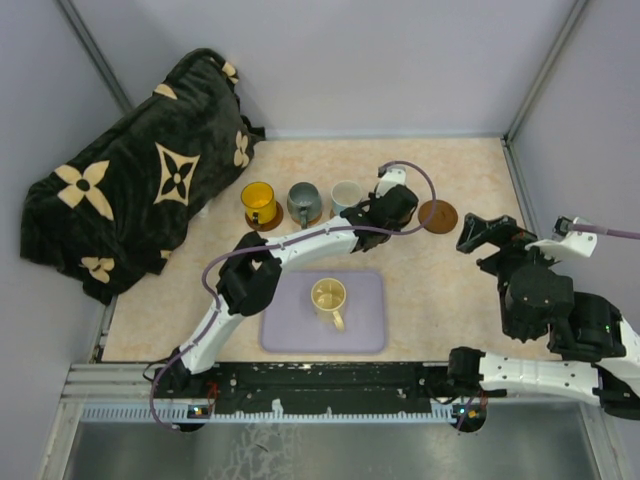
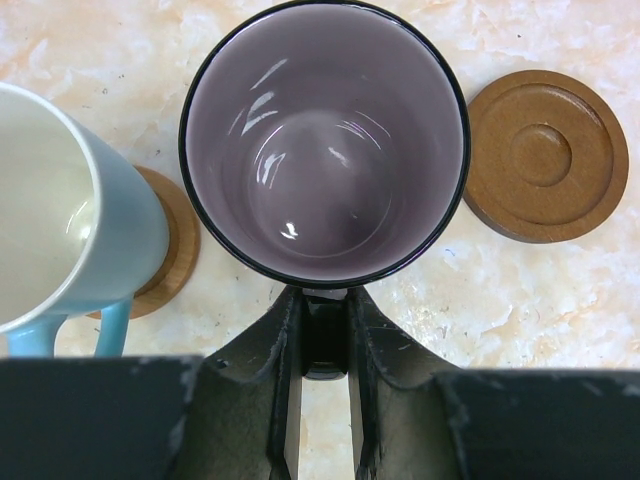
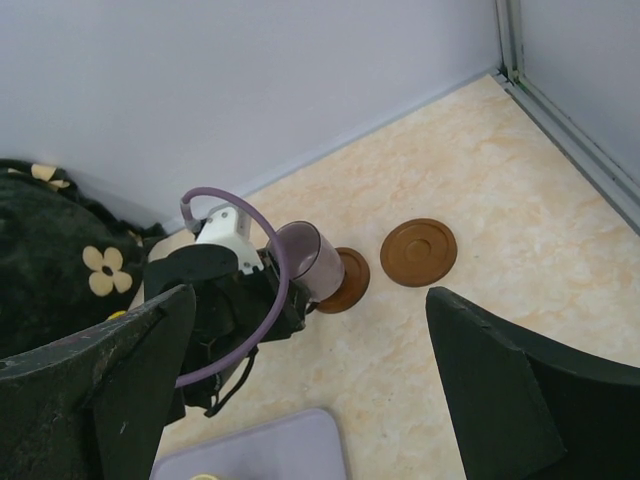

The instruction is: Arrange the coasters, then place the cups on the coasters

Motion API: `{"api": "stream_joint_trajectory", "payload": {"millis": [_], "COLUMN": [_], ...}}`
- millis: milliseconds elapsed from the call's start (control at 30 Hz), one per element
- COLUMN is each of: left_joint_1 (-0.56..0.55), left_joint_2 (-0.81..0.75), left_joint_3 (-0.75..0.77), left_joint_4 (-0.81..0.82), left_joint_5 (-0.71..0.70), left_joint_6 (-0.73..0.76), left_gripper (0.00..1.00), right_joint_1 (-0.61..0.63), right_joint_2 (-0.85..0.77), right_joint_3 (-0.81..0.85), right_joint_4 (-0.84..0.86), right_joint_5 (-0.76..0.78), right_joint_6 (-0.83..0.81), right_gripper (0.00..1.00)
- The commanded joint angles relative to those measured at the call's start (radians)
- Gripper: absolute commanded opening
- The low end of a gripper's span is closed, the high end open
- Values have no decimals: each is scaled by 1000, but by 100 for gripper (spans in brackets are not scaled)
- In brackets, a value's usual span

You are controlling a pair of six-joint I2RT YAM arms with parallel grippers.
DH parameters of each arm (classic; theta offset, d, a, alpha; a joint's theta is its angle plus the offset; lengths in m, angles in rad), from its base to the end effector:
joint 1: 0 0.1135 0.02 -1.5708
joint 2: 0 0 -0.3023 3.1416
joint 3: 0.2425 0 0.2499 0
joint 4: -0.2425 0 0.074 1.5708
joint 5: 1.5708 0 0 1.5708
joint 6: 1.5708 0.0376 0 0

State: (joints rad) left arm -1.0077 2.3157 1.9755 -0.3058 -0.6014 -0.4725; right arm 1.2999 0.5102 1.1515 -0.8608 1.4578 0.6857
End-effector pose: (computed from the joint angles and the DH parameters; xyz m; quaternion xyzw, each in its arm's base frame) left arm 0.3156 -0.4601 0.2481 0.0986 0.8593 -0.0916 0.4934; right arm 0.0336 -0.0186 0.4373 0.2211 0.6807 0.1068 0.6902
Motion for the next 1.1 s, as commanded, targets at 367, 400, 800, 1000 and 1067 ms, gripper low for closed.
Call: {"api": "stream_joint_trajectory", "payload": {"millis": [367, 400, 800, 1000, 1067], "left_joint_1": [3, 3, 3, 3, 3], "left_joint_2": [23, 25, 46, 50, 54], "left_joint_3": [26, 27, 32, 34, 35], "left_joint_4": [133, 134, 141, 151, 155], "left_joint_5": [-15, -15, -4, -12, -14], "left_joint_6": [-44, -44, -47, -41, -38], "left_gripper": [3, 3, 5, 6, 7], "right_joint_1": [-2, -2, -2, -2, -2], "right_joint_2": [67, 67, 88, 91, 90], "right_joint_3": [-9, -9, -24, -36, -39], "right_joint_4": [-35, -35, -38, -42, -44], "right_joint_5": [-39, -44, -72, -84, -86], "right_joint_6": [71, 74, 97, 111, 115], "right_gripper": [99, 99, 99, 99, 99]}}
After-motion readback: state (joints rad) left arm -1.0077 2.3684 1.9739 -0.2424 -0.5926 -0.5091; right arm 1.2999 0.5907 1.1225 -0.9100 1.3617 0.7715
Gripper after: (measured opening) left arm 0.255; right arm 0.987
